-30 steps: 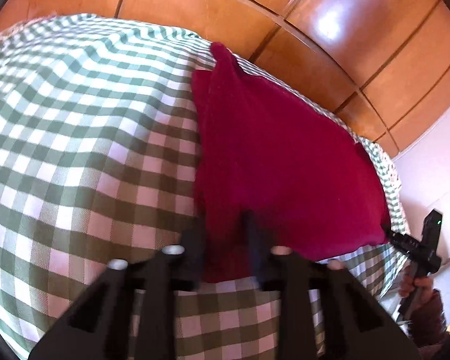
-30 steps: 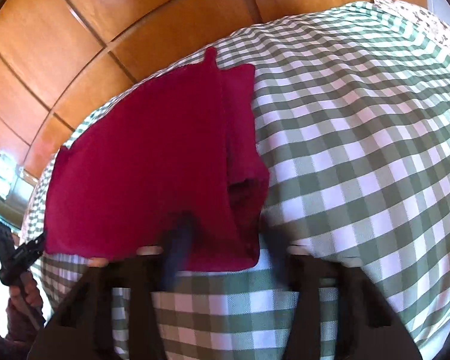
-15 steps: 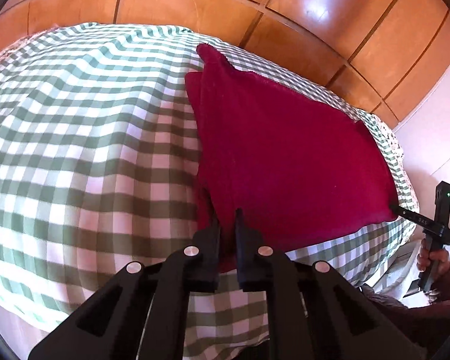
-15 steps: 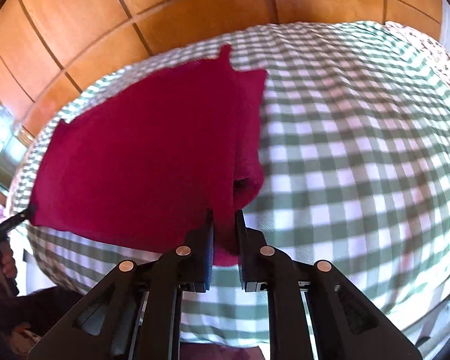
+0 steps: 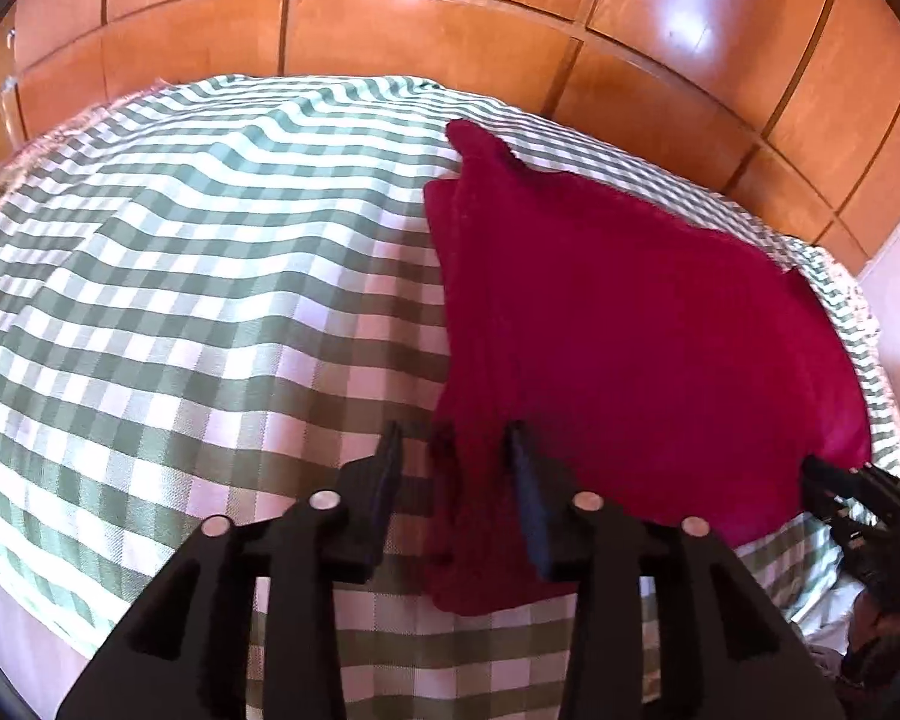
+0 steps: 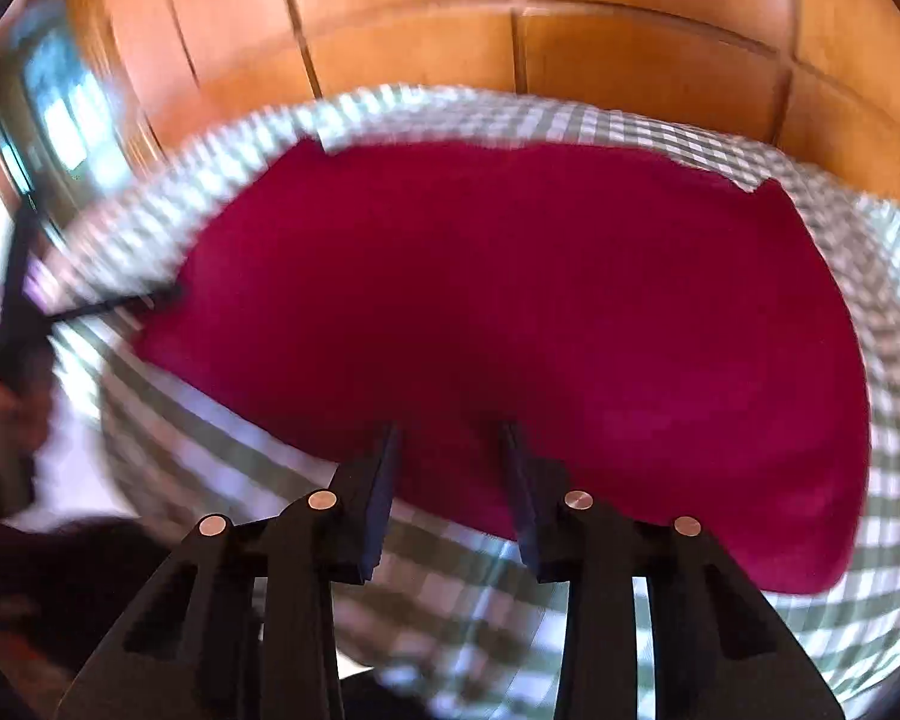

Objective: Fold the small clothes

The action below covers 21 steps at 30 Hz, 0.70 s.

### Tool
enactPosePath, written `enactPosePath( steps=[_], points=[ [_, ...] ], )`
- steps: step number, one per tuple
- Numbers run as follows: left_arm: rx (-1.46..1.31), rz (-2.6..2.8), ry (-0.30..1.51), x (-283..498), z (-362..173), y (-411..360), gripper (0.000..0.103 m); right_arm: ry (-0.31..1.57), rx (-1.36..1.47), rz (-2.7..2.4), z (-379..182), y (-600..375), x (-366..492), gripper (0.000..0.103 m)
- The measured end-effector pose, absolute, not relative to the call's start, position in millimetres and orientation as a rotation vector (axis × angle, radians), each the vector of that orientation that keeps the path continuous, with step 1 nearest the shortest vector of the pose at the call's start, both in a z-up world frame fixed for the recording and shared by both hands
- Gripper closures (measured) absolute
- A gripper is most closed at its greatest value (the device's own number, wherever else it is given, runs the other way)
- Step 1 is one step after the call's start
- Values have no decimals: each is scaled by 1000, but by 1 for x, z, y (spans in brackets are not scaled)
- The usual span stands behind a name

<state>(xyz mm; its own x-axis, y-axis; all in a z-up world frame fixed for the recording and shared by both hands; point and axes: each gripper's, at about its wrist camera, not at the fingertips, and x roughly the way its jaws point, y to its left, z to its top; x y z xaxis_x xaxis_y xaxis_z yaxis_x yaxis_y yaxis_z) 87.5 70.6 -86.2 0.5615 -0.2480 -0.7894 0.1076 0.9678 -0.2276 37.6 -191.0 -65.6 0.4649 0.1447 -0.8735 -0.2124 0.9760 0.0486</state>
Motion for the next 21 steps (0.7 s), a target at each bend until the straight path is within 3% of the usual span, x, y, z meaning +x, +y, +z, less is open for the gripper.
enactPosePath(
  steps=[2, 4, 7, 9, 21],
  points=[
    [-143, -187, 937, 86, -81, 70, 61, 1057, -54, 213, -64, -193, 37, 69],
    [-133, -152, 911, 84, -74, 71, 49, 1065, -24, 235, -60, -200, 37, 69],
    [-131, -135, 891, 85, -62, 74, 49, 1087, 73, 254, -52, -213, 38, 60],
    [-111, -121, 880, 86, -58, 73, 49, 1081, 111, 251, -45, -215, 39, 48],
    [-35, -48, 855, 95, -48, 72, 49, 1021, 193, 147, -30, -249, 37, 47]
  ],
)
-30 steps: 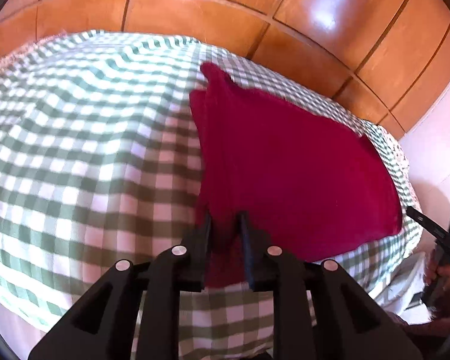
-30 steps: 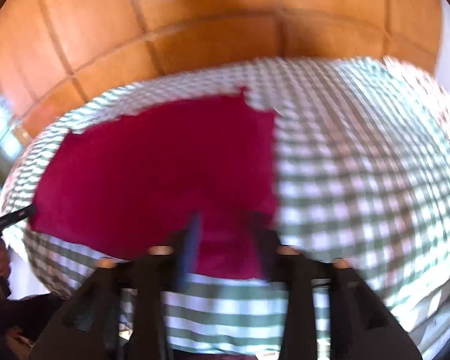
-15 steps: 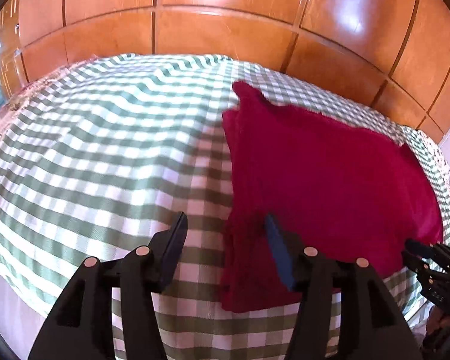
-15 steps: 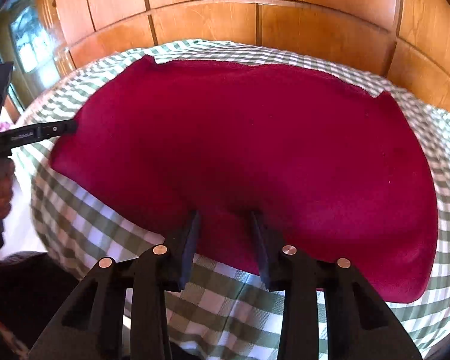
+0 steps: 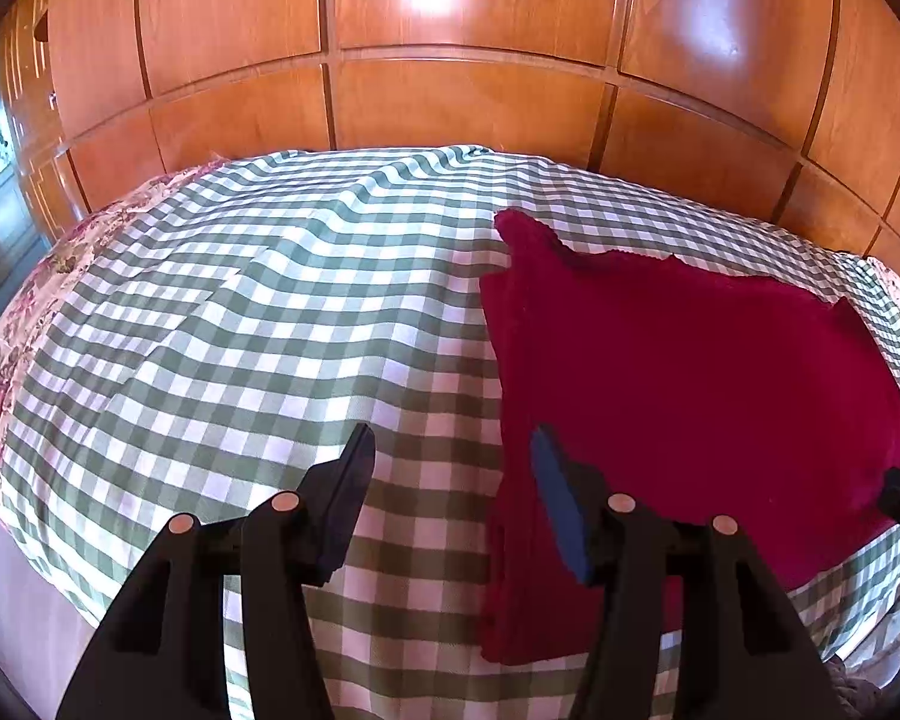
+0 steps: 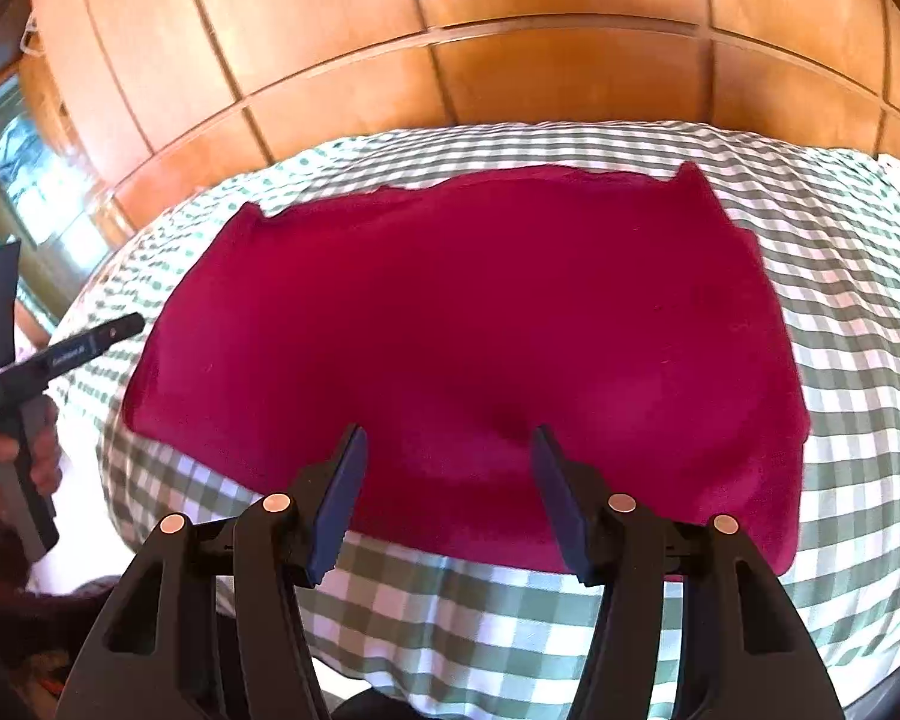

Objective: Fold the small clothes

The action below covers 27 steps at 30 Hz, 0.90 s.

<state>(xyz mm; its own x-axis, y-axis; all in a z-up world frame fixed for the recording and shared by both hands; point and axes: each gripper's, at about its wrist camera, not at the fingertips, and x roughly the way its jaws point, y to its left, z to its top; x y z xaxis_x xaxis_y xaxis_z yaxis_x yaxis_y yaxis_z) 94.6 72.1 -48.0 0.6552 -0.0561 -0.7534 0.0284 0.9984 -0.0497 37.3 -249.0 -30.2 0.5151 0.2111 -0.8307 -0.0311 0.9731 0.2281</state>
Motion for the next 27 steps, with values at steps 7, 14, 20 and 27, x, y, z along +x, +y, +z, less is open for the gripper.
enactPosePath(
  steps=[7, 14, 20, 27],
  points=[
    [-15, -44, 857, 105, -47, 69, 49, 1027, 207, 107, -35, -256, 40, 47],
    [-46, -89, 891, 131, -49, 70, 47, 1044, 209, 92, -42, -257, 43, 37],
    [-205, -188, 983, 187, -62, 75, 46, 1049, 191, 88, -46, -255, 43, 35],
    [-293, -240, 1029, 230, -74, 67, 53, 1055, 191, 85, -51, -253, 45, 31]
  ],
)
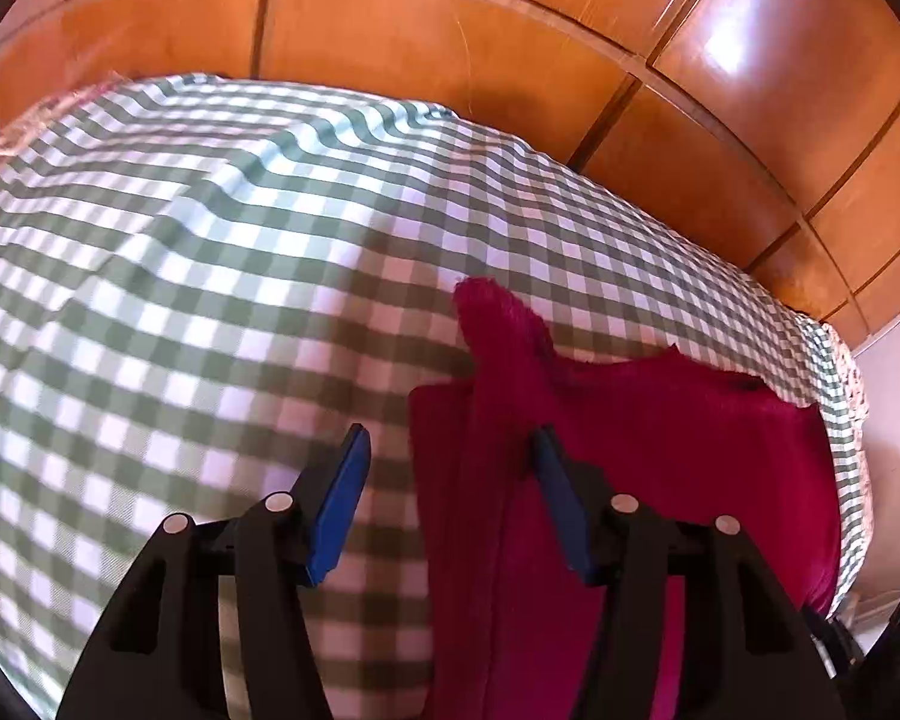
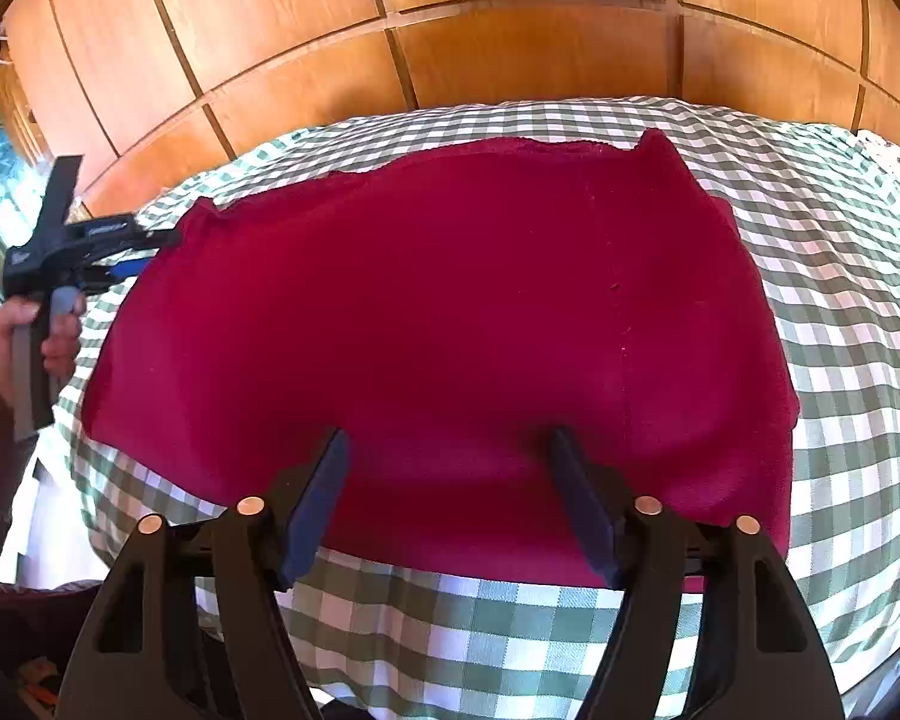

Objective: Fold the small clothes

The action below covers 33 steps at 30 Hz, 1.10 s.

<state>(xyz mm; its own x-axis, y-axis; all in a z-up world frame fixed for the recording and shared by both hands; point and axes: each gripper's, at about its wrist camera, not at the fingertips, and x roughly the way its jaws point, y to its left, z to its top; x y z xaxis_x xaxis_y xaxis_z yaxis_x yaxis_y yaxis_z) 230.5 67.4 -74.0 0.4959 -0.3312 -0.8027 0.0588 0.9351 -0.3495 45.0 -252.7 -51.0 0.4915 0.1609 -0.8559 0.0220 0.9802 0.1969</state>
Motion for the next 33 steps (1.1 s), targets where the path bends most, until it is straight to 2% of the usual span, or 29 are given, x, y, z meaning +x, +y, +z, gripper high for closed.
enactPosePath(
  steps=[4, 7, 13, 15, 19, 20, 22, 23, 24, 29, 33],
  points=[
    [-295, -247, 1042, 243, -81, 57, 83, 1059, 161, 86, -48, -248, 45, 30],
    [-258, -240, 935, 234, -68, 49, 95, 1022, 152, 85, -32, -253, 45, 31],
    [-166, -217, 864, 224, -61, 33, 96, 908, 161, -59, -6, -302, 79, 34],
    [-174, -215, 878, 224, -65, 32, 96, 916, 182, -99, -12, -320, 99, 42],
    [-181, -214, 864, 219, -63, 35, 96, 964, 220, -186, -36, -351, 145, 51],
    [-177, -217, 853, 216, -60, 35, 96, 974, 231, -189, -40, -355, 153, 55],
    [-170, -223, 824, 211, -55, 37, 96, 1004, 243, -182, -49, -360, 168, 75],
    [-168, -229, 802, 208, -50, 39, 97, 1020, 240, -177, -50, -361, 175, 94],
    [-168, -232, 781, 205, -45, 40, 97, 1020, 237, -175, -49, -360, 176, 99],
    [-204, -218, 747, 209, -37, 46, 97, 914, 207, -229, -24, -367, 165, 100],
    [-161, -164, 834, 233, -61, 30, 96, 953, 193, -278, -42, -372, 173, 100]
  ],
)
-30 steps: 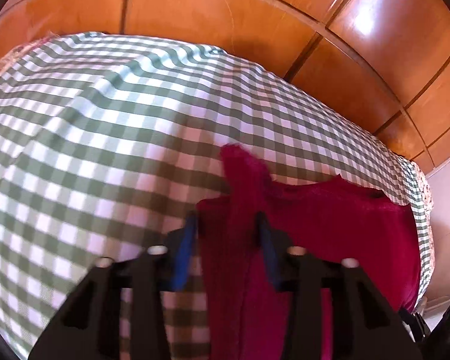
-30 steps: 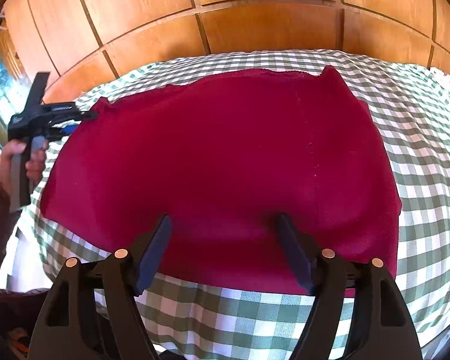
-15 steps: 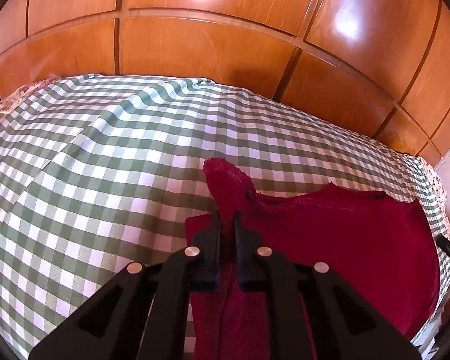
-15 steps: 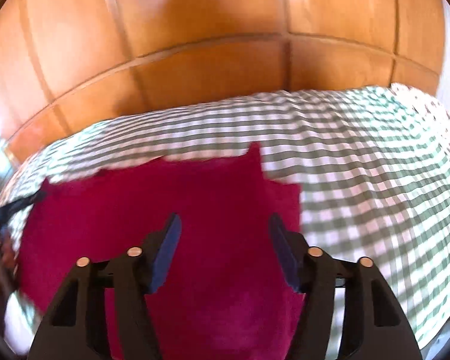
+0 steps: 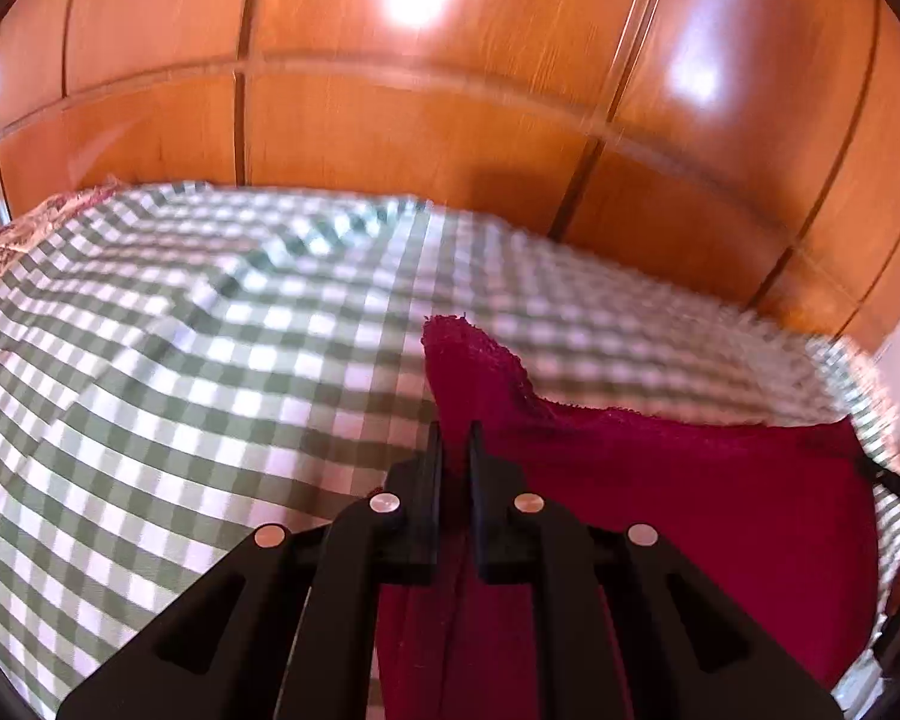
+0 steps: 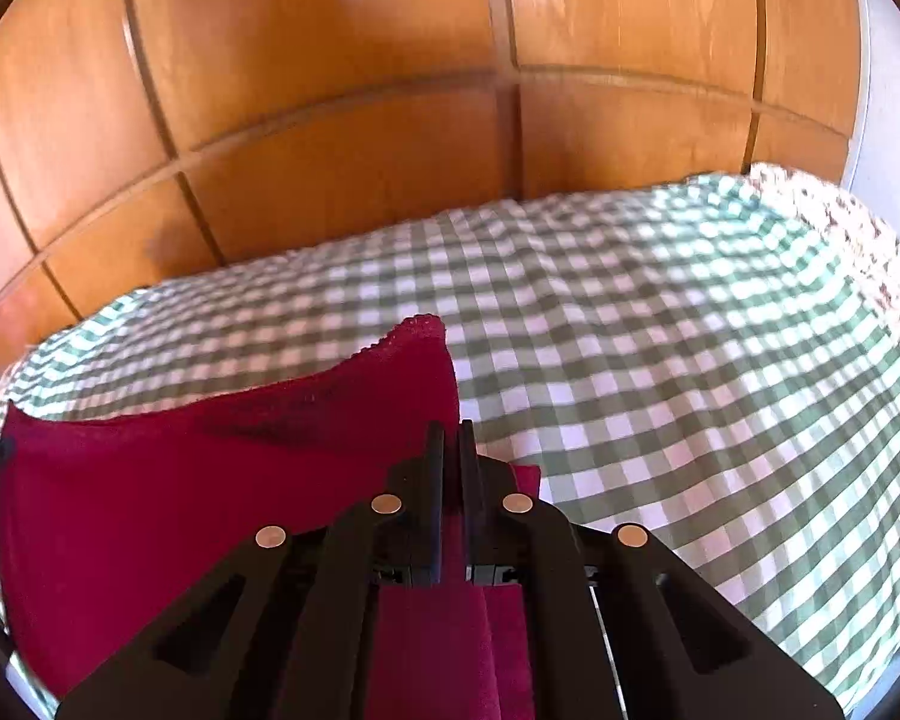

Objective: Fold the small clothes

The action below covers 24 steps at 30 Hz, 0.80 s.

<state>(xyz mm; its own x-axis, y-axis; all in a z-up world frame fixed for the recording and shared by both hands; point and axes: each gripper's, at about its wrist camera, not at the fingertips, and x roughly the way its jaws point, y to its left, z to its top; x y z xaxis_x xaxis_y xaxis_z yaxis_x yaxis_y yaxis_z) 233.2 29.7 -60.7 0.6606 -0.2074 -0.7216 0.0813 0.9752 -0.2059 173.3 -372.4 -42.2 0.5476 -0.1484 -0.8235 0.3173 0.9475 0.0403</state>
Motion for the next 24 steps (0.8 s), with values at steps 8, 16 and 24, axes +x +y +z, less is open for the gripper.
enactPosePath(
  steps=[8, 16, 24],
  points=[
    [-103, -79, 924, 242, -75, 25, 73, 1016, 155, -337, -79, -369, 178, 100],
    [-74, -37, 818, 187, -42, 30, 58, 958, 231, -322, -60, -378, 158, 38],
    [-68, -78, 795, 140, -37, 14, 56, 963, 294, -287, -51, -382, 121, 38]
  ],
)
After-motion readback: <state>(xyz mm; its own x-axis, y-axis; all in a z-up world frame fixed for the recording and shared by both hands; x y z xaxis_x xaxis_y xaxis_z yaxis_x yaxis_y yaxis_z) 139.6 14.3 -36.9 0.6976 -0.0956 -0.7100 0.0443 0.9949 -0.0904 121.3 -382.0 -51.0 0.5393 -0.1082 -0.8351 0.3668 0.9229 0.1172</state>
